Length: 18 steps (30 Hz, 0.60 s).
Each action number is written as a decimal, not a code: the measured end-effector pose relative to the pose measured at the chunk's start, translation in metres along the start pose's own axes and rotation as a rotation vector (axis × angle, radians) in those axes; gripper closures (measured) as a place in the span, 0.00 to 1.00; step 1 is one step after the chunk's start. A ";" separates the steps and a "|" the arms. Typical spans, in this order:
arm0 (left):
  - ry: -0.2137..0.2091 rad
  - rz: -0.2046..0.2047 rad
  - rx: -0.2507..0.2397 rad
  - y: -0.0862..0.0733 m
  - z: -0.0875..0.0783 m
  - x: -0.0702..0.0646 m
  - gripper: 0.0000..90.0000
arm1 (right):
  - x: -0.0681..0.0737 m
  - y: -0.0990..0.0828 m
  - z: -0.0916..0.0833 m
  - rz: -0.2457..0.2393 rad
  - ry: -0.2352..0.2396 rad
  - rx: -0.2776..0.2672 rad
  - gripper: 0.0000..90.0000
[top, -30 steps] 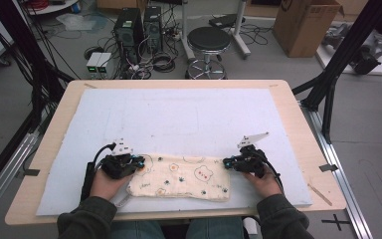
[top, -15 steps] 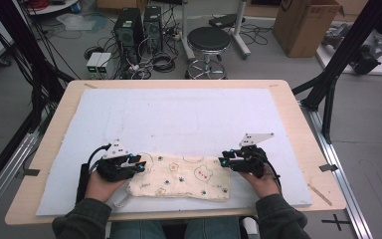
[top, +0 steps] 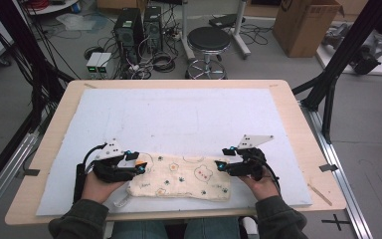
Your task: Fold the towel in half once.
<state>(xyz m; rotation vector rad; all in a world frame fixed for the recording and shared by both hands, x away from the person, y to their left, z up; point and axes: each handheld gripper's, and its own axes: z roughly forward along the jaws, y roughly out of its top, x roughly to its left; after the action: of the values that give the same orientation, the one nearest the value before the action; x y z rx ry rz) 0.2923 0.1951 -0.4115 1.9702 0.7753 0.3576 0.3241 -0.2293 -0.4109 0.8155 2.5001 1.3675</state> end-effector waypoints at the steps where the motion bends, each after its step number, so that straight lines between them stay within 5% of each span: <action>1: 0.000 -0.012 -0.006 0.000 0.000 0.000 0.49 | 0.000 0.000 -0.001 0.003 -0.005 0.003 0.43; 18: 0.011 -0.004 -0.006 0.001 -0.001 0.000 0.47 | -0.001 0.000 -0.002 0.009 -0.010 0.003 0.39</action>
<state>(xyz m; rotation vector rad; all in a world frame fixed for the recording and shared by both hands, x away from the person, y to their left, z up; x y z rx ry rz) 0.2918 0.1955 -0.4103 1.9620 0.7842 0.3685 0.3248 -0.2311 -0.4099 0.8324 2.4953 1.3589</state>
